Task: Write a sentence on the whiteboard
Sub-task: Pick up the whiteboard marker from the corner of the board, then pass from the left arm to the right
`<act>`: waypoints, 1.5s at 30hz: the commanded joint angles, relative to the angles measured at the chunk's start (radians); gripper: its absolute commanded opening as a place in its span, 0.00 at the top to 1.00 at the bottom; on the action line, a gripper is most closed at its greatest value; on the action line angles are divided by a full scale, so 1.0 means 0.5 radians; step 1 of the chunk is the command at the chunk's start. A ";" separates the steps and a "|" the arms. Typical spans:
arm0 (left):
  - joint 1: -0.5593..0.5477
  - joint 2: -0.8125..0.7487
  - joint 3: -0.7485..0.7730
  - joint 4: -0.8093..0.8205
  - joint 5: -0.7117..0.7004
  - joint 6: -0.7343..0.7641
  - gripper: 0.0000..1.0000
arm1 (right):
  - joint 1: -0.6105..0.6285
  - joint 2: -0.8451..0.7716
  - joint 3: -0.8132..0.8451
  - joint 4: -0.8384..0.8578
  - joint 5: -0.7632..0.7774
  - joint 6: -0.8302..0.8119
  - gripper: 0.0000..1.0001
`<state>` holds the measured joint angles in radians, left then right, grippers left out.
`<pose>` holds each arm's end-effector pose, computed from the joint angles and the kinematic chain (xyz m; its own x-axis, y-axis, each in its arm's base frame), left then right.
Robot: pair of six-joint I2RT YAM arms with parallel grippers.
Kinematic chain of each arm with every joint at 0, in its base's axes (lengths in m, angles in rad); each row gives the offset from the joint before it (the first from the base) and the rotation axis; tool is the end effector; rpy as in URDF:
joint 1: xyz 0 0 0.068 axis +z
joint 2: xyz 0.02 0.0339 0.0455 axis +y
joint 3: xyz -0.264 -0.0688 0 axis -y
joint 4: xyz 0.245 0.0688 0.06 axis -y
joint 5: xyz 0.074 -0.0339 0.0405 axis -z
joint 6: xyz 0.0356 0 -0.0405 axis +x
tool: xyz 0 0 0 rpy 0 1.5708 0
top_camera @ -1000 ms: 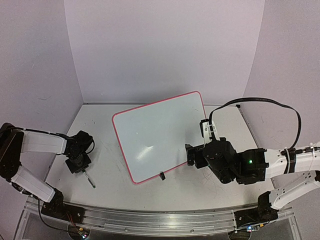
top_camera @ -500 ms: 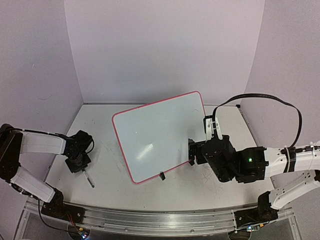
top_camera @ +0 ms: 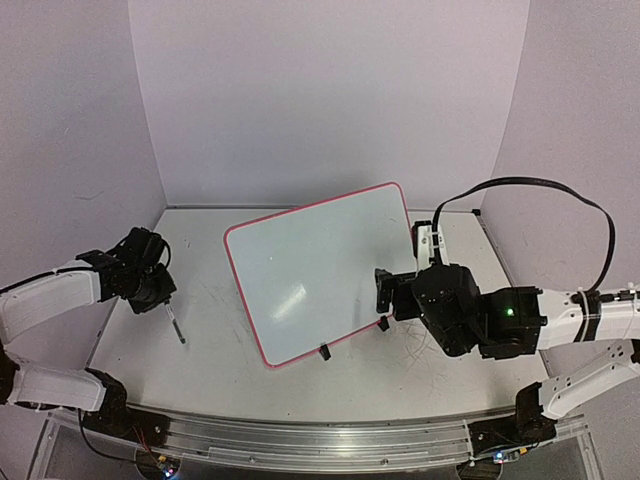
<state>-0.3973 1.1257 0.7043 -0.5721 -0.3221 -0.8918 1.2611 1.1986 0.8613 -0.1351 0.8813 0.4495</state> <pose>0.2010 -0.0721 0.2160 -0.6469 -0.5291 -0.5492 -0.4708 0.8436 -0.2581 0.1057 0.2403 0.2910 -0.2972 -0.0217 -0.9546 -0.2968 0.9523 0.0707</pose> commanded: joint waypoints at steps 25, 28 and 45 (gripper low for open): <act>0.009 -0.511 0.894 0.002 0.369 0.132 1.00 | -0.007 1.639 2.168 0.478 -1.635 -0.174 0.05; 0.007 -0.518 0.889 0.026 0.407 0.087 1.00 | -0.007 1.920 2.443 0.476 -1.691 -0.115 0.08; 0.006 -0.546 0.830 0.154 0.571 -0.052 1.00 | -0.007 2.284 2.796 0.578 -1.747 0.021 0.51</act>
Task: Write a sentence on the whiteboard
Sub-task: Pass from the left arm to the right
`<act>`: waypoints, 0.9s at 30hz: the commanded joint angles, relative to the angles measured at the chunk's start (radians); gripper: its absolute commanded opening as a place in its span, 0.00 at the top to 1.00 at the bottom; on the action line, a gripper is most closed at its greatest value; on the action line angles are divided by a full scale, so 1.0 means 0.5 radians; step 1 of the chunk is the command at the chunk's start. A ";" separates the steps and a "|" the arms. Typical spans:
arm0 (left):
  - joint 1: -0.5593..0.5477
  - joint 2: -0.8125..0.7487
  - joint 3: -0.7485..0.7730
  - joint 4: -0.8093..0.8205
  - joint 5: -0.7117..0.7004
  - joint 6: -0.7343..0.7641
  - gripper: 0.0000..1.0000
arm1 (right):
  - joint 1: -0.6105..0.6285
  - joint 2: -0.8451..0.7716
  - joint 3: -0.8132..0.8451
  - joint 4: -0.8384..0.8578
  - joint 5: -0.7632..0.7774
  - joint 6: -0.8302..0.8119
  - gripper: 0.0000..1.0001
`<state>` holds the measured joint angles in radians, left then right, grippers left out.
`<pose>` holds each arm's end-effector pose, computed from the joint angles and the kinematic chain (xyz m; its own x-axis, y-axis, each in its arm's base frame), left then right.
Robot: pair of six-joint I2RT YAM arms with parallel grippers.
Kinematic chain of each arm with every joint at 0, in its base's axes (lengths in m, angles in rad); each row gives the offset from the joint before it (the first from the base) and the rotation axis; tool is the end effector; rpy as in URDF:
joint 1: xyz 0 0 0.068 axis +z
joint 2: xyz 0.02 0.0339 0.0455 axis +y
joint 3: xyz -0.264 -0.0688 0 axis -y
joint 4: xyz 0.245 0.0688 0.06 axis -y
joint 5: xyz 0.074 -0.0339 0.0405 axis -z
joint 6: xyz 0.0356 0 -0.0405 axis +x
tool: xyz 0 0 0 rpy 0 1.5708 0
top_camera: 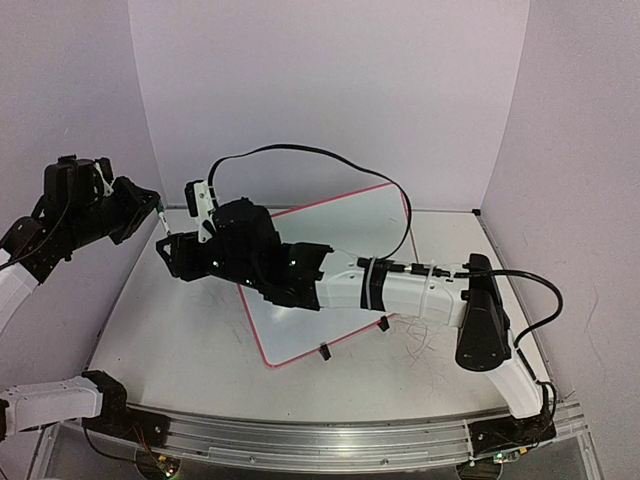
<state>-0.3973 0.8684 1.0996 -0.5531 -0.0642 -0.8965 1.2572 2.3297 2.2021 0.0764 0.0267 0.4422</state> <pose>0.1651 -0.0668 0.3949 -0.4399 -0.6608 -0.6081 -0.0218 0.6849 -0.7284 0.1742 0.5341 0.3278 -0.4177 0.0988 -0.9032 -0.8452 0.3225 0.4261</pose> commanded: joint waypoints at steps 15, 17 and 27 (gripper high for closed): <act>0.009 0.024 0.000 0.279 0.336 0.038 0.51 | -0.090 -0.421 -0.436 0.258 -0.298 -0.003 1.00; 0.009 0.047 0.004 0.284 0.423 0.122 0.34 | -0.125 -0.598 -0.628 0.258 -0.354 -0.089 1.00; 0.006 0.028 -0.033 0.387 0.814 0.671 0.11 | -0.454 -1.559 -1.744 -0.154 -0.674 -0.564 1.00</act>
<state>-0.3939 0.8969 1.0892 -0.4471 0.2102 -0.7211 1.0900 1.7102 1.4332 0.0927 -0.1913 0.3105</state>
